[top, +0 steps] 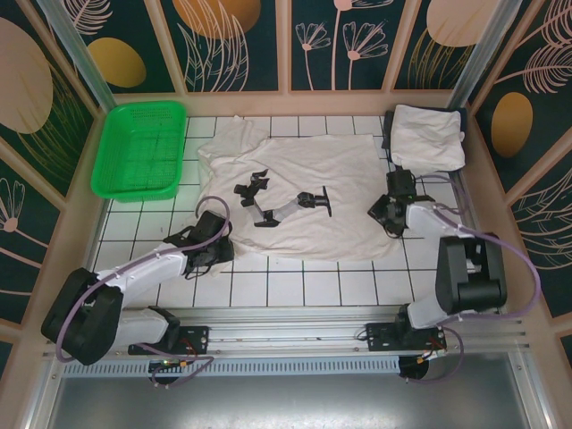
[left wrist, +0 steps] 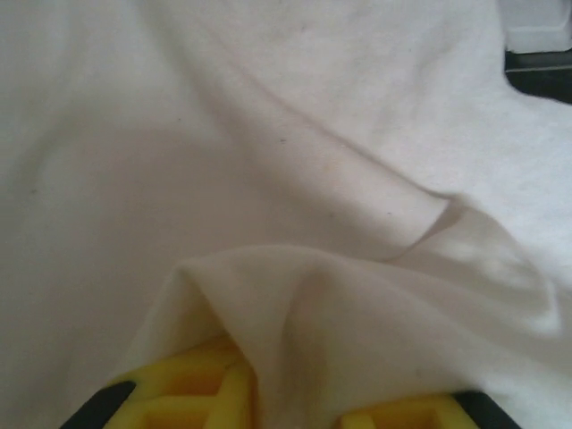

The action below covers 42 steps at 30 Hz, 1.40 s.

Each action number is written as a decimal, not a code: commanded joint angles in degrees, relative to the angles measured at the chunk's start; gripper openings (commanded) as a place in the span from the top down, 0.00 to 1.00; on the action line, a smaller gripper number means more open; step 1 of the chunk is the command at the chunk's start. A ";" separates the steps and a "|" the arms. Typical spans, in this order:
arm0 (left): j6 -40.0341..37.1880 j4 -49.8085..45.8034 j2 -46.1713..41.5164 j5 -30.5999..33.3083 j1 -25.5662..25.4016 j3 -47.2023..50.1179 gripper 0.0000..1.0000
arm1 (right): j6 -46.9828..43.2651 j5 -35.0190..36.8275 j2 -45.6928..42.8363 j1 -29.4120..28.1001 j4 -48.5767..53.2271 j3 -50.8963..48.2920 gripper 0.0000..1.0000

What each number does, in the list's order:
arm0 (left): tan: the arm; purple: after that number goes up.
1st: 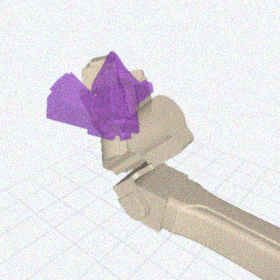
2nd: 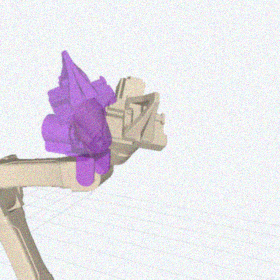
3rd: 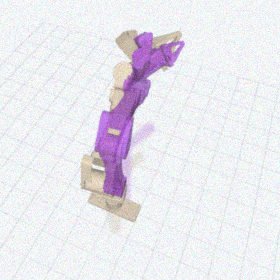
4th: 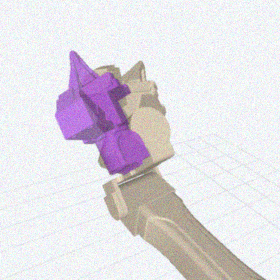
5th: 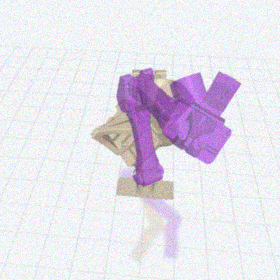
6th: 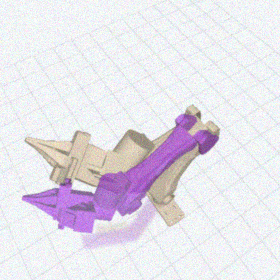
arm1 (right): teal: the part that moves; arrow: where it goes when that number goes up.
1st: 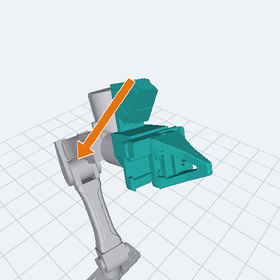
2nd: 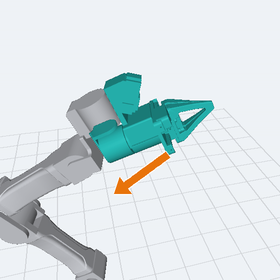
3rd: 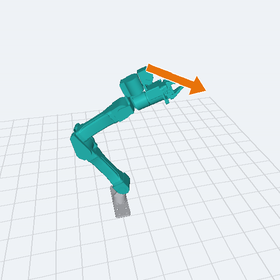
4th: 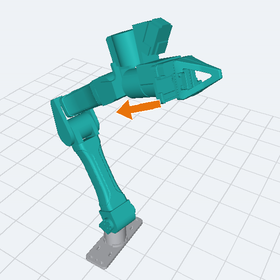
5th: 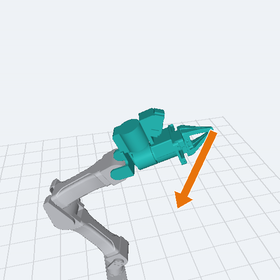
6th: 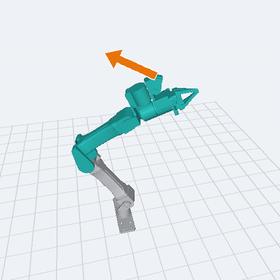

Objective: Fold and stack the t-shirts

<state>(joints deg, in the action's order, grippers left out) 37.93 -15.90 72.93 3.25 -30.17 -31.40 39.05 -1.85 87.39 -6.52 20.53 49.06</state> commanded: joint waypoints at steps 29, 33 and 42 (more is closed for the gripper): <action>10.80 -9.18 -14.97 1.32 -5.47 1.04 0.51 | -3.07 2.99 -14.96 6.79 6.02 -15.97 0.49; 14.74 -9.16 -20.84 1.53 -6.23 3.96 0.60 | -3.60 2.97 -14.89 7.74 5.22 -16.23 0.49; 19.03 -0.87 -16.11 -2.72 -9.36 6.52 0.76 | -5.01 2.98 -14.53 8.96 4.78 -15.23 0.49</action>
<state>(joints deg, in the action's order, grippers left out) 54.83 -21.08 55.18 1.85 -39.05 -25.08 34.81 1.17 72.69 1.83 25.78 33.56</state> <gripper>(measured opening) 0.247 0.511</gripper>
